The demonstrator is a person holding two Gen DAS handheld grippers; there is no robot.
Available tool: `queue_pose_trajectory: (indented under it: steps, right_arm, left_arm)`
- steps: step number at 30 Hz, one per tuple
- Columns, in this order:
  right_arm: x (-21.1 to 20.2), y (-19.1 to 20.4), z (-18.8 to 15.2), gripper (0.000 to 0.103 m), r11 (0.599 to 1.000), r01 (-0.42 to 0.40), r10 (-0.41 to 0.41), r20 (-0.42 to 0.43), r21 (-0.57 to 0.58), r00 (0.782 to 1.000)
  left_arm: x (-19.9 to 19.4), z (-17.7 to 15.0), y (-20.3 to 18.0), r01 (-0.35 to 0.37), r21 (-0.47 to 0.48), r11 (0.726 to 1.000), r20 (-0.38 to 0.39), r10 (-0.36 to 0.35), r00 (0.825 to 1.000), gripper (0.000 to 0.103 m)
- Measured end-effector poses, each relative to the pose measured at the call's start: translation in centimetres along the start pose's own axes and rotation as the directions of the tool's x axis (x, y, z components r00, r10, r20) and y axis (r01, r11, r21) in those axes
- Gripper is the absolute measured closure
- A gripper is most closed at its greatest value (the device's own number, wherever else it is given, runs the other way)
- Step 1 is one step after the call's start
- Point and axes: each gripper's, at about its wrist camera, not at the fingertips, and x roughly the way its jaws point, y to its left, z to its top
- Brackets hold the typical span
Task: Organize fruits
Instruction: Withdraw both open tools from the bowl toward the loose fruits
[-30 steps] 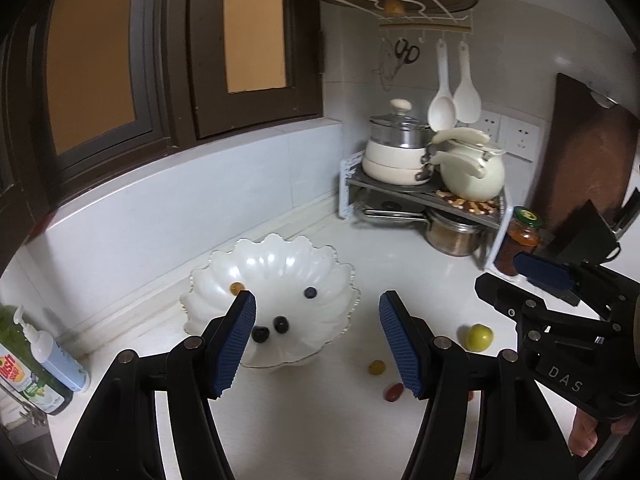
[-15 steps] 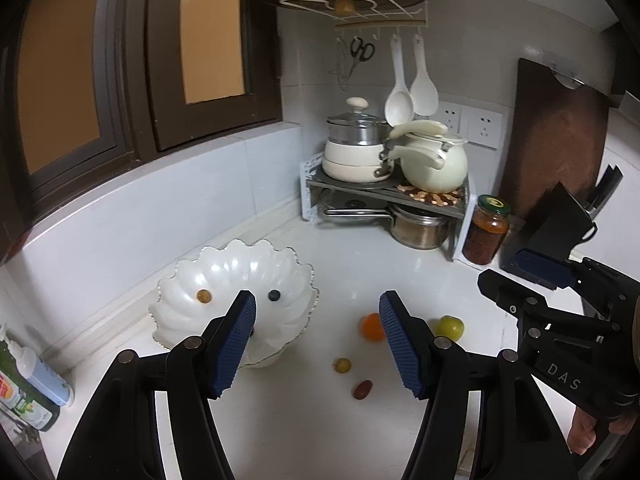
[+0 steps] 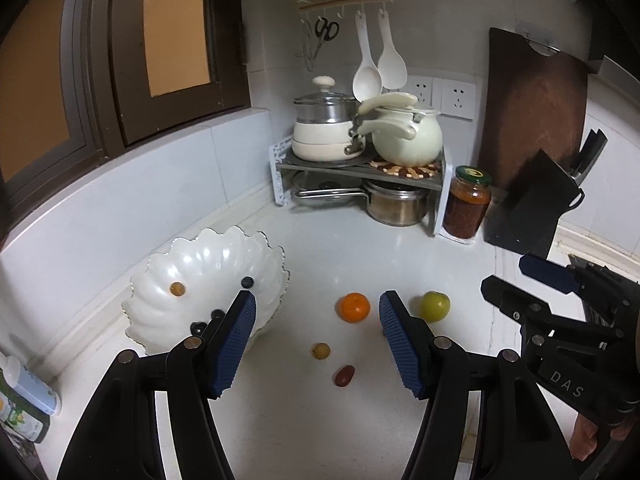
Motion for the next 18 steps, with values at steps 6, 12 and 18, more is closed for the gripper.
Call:
queue_pose_trajectory:
  steps: [6,12,18]
  right_arm:
    - [0.8,-0.5,-1.5,0.052,0.999,-0.005,0.007,-0.045,0.033,0.999]
    - [1.3,-0.9,-2.8,0.052,0.998,-0.006,0.010,-0.066,0.067,0.998]
    - [2.4,-0.8,-3.9,0.052,0.997,-0.003,0.011,-0.098,0.081,0.995]
  left_arm:
    - [0.9,-1.1,-0.5,0.028,0.015,0.999,-0.018,-0.028,0.999,0.039]
    - [2.1,-2.3,-0.4,0.081,-0.005,0.997,-0.051,-0.081,0.995,0.040]
    - [3.0,-3.5,-0.5,0.097,-0.001,0.995,-0.068,-0.097,0.993,0.040]
